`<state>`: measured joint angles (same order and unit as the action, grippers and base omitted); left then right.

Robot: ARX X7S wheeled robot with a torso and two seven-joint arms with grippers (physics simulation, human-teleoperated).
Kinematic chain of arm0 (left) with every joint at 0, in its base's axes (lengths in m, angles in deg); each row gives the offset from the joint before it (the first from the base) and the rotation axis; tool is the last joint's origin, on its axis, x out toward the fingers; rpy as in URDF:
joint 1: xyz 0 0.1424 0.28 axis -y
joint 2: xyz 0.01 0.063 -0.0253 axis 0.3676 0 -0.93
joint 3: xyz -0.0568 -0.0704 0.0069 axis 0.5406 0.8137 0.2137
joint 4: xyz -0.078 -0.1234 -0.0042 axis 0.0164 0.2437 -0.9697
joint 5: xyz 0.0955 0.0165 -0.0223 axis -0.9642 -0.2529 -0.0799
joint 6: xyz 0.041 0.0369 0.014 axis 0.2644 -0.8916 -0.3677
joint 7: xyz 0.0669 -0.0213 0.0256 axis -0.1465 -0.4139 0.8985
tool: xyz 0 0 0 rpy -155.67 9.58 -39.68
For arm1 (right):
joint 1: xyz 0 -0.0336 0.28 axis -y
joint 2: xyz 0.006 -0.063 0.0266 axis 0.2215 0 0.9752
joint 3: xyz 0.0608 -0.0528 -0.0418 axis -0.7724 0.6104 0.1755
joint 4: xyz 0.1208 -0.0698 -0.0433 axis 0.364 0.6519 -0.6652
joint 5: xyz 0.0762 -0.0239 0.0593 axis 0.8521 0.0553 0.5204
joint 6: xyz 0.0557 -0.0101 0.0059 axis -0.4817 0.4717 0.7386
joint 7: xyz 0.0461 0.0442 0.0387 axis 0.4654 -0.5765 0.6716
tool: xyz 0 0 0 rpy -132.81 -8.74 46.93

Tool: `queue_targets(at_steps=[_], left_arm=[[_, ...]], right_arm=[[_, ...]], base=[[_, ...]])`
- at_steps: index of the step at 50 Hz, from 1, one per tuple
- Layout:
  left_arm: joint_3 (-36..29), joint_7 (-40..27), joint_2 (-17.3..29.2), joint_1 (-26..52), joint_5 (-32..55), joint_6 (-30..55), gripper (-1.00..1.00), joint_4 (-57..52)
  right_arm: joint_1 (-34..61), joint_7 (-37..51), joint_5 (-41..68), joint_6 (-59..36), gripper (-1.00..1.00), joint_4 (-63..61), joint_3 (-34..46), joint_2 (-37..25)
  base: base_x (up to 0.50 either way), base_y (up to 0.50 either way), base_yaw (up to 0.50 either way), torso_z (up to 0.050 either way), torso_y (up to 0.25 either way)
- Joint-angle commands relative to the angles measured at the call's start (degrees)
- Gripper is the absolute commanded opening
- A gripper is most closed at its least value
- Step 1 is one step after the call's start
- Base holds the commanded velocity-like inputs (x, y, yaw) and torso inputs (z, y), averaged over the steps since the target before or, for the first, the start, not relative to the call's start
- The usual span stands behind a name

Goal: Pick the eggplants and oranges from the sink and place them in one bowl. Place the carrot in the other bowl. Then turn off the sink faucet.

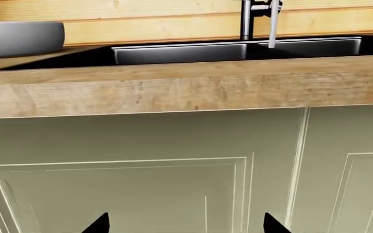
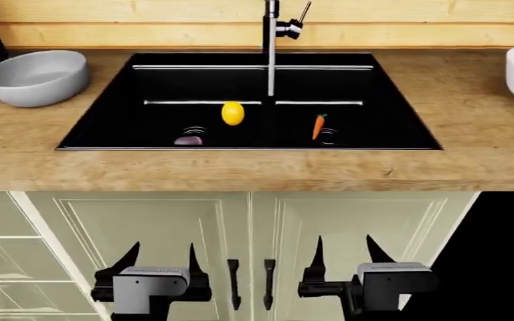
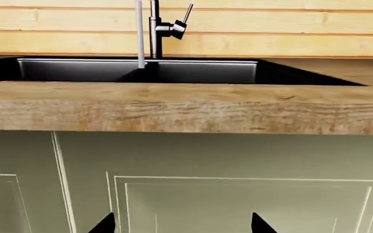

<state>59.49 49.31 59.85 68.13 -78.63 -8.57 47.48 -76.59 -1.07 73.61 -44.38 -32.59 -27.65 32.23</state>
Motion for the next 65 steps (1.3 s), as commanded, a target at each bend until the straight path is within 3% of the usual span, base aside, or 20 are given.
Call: queue_targets(at_steps=[1,27,49,65], left_arm=[[-0.8,-0.8,0.7,0.0,0.7,-0.4,1.0,0.0],[-2.2,-1.5,2.3,-0.7,2.4,-1.0,1.0,-0.5],[-3.3,-2.5,3.0,-0.5,3.0,-2.9,1.0,-0.3],[-4.0,-2.7,3.9,-0.7,3.4,-3.6,1.0,-0.5]], right_arm=[[0.2,0.9,0.4,0.2,1.0,0.3,1.1,-0.7],[0.1,2.8,1.1,0.6,1.0,-0.1,2.5,-2.0],[0.1,4.1,2.1,1.1,1.0,-0.4,3.1,-2.8],[0.3,5.0,2.4,0.7,1.0,-0.1,3.7,-3.3]], base=[[0.0,0.46,0.0,0.0,0.0],[0.0,0.45,0.0,0.0,0.0],[0.0,0.01,0.0,0.0,0.0],[0.0,0.0,0.0,0.049,0.0]])
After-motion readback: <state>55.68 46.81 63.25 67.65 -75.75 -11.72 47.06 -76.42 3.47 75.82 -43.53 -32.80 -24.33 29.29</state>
